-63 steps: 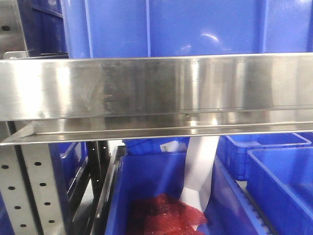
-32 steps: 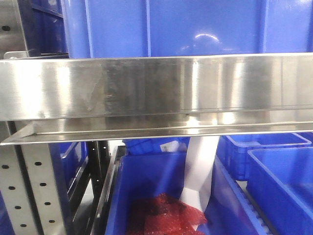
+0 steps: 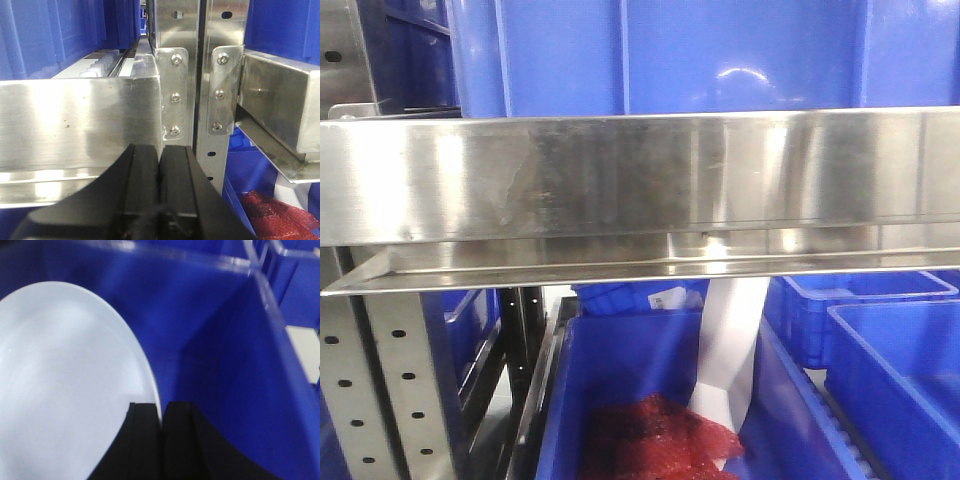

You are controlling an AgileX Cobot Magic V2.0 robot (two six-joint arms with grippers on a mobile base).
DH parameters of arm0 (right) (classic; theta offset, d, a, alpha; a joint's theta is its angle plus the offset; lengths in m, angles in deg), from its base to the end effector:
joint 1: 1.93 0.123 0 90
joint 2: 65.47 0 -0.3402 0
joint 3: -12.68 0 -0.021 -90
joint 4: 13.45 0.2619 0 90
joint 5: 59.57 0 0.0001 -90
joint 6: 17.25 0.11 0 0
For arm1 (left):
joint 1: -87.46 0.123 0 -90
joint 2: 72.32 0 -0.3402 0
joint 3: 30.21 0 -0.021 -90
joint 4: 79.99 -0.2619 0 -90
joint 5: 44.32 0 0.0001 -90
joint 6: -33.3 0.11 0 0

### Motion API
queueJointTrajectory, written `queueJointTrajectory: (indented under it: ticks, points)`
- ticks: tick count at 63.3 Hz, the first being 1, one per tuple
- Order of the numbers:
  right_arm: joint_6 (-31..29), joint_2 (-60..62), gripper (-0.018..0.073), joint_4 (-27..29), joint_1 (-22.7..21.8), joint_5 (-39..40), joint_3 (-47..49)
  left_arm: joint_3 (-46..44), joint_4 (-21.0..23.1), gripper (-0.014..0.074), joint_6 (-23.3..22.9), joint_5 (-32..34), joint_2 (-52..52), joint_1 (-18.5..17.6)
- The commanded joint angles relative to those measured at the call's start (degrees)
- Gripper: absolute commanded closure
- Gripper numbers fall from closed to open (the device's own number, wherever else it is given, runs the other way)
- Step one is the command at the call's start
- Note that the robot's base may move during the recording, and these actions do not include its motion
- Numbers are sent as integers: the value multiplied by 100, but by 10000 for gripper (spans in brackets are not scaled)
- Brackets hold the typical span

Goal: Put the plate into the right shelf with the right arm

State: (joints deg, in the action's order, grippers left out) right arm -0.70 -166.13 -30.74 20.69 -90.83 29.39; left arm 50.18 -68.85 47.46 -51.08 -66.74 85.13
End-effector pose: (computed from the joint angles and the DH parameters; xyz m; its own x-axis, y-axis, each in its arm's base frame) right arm 0.3946 0.1460 0.4614 -0.3832 -0.1288 -0.9146 -0.2391 0.9703 -0.0365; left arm 0.0309 -0.0038 0.1903 -0.0419 0.0557 -0.9976 0.0657 0.9964 0.0529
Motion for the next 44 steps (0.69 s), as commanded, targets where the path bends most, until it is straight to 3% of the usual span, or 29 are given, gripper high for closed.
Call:
queueJointTrajectory:
  ticks: [1,7,11,22,26,37,44]
  points:
    - [-7,275,527,-112,-36,506,248,42,34,643,-16,488,-63,-29]
    - [-7,275,512,-112,-36,513,248,42,34,643,-16,488,-63,-29]
    - [-7,275,440,-112,-36,481,254,42,34,643,-16,488,-63,-29]
    - [-7,295,58,-112,-36,432,254,42,34,643,-16,488,-63,-29]
    - [-7,379,-41,-112,-36,426,254,42,34,643,-16,488,-63,-29]
    - [-2,890,0,-101,-31,251,254,42,34,643,-16,488,-63,-29]
    - [19,1375,109,-101,-31,-63,235,42,34,643,-16,488,-63,-29]
